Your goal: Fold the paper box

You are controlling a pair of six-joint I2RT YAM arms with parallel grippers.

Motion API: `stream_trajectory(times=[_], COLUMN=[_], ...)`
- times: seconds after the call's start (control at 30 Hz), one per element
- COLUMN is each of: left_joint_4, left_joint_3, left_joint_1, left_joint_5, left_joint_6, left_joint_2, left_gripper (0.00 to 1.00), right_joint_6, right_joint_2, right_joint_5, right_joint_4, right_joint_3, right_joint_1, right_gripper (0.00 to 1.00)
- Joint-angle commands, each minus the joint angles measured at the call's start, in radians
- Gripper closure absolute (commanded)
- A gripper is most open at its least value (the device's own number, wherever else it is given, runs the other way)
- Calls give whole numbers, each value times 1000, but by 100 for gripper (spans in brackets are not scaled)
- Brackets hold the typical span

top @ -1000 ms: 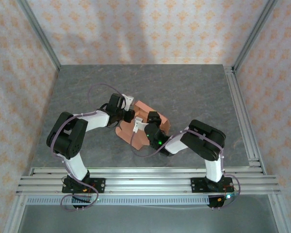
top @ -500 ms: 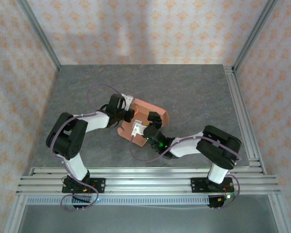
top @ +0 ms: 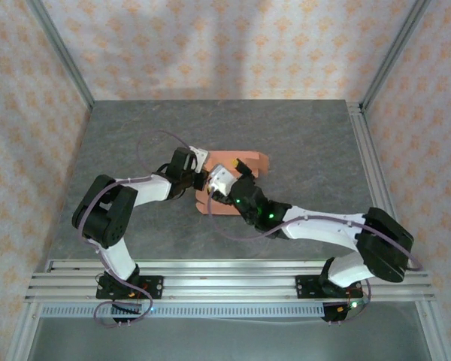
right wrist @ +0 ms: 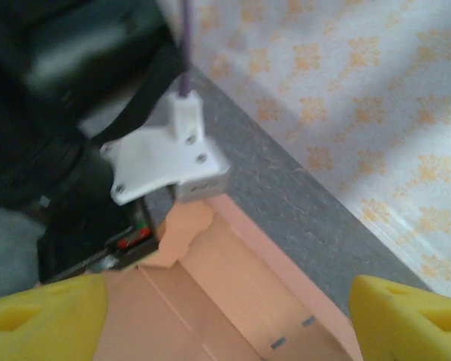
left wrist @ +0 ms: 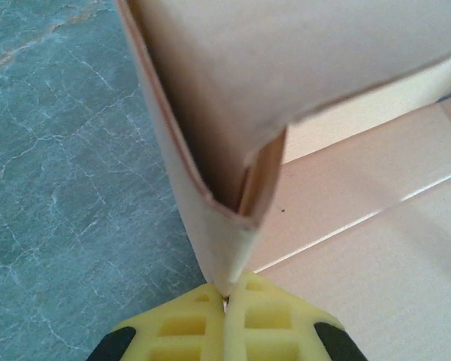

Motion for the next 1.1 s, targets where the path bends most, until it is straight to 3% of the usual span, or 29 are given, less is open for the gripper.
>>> stream_trajectory(times=[0.0,0.17,0.3,0.43,0.57,0.63,0.8,0.93,1.07], left_joint_4=[30,31,28,27,23,18,17,20,28], left_joint_3=[-8,-10,-11,-11,-10,-9,-5,-1,-2], left_joint_1=[-10,-12,-18,-25,-30,-32,-32,-33,-33], left_joint_5=[-49,-61,-64,-68,-75,-79,-86,-85,-87], left_joint_6=[24,33,42,51,59,60,61,57,55], left_joint_2=[-33,-38,-42,-39,-32,-30,-21,-14,-5], left_gripper=[100,100,100,100,100,100,100,100,100], right_joint_6=[205,427,605,617,639,643,638,616,575], right_joint_2=[-47,-52,18,162,314,387,528,550,535], right_joint_5=[-25,-51,-238,-369,-581,-670,-746,-901,-957], right_joint_4=[-59,-222,-449,-680,-805,-858,-952,-917,-845], right_joint_3=[31,129,299,517,683,754,872,844,764], right_joint_1=[-57,-200,-356,-449,-538,-565,-579,-579,-579], right_gripper=[17,17,17,17,17,18,20,21,21])
